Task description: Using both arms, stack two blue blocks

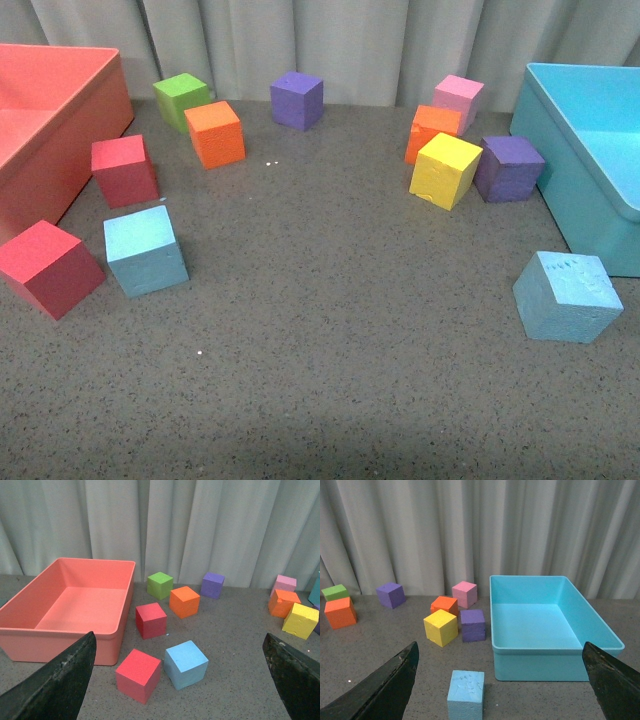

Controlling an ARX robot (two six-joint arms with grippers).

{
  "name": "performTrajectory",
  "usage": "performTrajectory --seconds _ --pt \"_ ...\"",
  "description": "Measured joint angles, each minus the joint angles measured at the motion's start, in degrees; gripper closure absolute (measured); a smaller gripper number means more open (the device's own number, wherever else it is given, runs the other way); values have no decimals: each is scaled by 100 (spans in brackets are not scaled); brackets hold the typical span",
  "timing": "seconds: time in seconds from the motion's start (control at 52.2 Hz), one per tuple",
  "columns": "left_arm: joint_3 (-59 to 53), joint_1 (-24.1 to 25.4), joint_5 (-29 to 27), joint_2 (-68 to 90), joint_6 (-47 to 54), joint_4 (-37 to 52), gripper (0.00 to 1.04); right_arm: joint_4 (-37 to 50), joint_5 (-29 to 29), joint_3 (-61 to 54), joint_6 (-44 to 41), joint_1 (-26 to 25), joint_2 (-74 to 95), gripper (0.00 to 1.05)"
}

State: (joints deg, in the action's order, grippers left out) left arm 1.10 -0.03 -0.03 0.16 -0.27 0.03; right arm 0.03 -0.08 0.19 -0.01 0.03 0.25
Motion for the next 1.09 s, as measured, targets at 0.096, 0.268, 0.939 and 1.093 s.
performTrajectory --seconds 0.096,0.268,0.939,1.093 --pt "0 2 0 0 0 0 7 0 0 0 0 0 0 9" --pt "0 0 0 0 0 0 7 0 0 0 2 0 0 9" --pt "0 2 0 0 0 0 7 0 0 0 0 0 0 9" --pt "0 2 0 0 0 0 7 0 0 0 0 0 0 9"
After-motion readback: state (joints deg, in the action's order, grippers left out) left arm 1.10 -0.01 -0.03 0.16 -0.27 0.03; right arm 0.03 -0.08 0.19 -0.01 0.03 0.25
